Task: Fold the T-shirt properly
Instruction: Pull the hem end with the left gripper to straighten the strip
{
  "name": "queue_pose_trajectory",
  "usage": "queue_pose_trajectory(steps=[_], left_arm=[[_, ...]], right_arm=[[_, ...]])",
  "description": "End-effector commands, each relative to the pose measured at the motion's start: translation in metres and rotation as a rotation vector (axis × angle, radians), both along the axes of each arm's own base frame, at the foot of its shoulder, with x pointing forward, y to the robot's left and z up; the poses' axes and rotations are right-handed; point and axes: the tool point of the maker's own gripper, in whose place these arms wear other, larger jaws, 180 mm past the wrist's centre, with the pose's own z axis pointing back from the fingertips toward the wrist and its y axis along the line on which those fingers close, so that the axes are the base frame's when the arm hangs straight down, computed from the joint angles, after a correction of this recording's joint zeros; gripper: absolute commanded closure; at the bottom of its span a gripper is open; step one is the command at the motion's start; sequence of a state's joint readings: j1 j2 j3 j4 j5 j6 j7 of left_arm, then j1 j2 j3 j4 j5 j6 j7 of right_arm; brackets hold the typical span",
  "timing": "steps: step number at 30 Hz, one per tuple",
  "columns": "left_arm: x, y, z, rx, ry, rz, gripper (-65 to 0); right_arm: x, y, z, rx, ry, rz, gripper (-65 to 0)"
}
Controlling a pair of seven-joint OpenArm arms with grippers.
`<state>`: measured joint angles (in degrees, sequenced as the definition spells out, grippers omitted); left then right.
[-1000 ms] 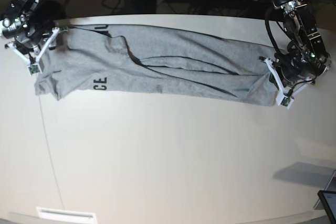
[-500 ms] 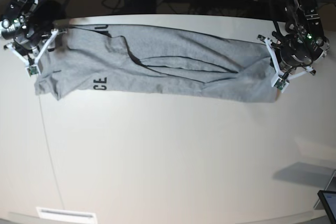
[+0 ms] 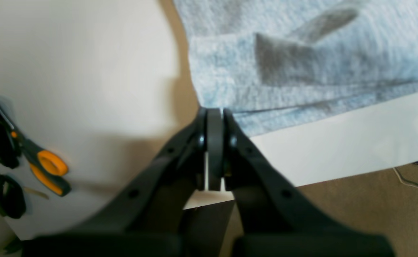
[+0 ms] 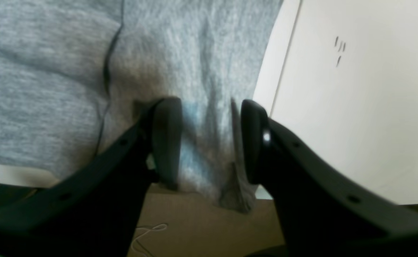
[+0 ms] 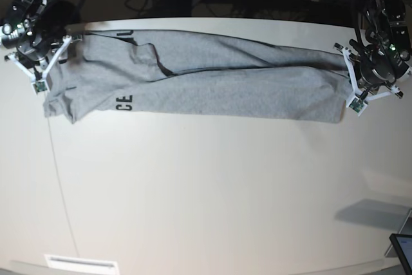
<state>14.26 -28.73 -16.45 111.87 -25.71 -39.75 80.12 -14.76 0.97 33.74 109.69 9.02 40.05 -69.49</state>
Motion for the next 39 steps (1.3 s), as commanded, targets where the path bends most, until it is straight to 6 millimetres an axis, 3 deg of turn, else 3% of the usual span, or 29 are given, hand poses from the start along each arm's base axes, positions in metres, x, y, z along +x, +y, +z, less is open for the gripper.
queue_pose_trajectory(steps=[1, 7, 12, 25, 31, 37, 39], left_arm=[[0.005, 0.008, 0.010, 0.047, -0.019, -0.007, 0.0], [0.001, -0.018, -0.013, 0.097, 0.066, -0.118, 0.0], [0.000, -0.030, -0.020, 0.099, 0.089, -0.162, 0.0], [0.003, -0.017, -0.011, 0.138, 0.083, -0.163, -0.2], [0.015, -0.018, -0.003, 0.137, 0.044, -0.160, -8.7], [0.026, -0.023, 0.007, 0.128, -0.005, -0.160, -32.8], [0.032, -0.023, 0.011, 0.104, -0.040, -0.122, -36.6]], right_arm=[[0.007, -0.004, 0.008, -0.011, -0.034, 0.001, -25.8], [0.007, -0.004, 0.008, -0.011, -0.035, 0.001, -25.8], [0.011, -0.006, 0.011, -0.018, -0.025, -0.006, -25.8], [0.027, -0.006, 0.018, -0.018, -0.053, -0.009, -25.8], [0.026, -0.005, 0.006, 0.010, -0.023, -0.016, -25.8], [0.024, -0.004, -0.005, 0.033, 0.004, -0.019, -25.8], [0.023, -0.004, -0.006, 0.034, 0.007, -0.019, -25.8]])
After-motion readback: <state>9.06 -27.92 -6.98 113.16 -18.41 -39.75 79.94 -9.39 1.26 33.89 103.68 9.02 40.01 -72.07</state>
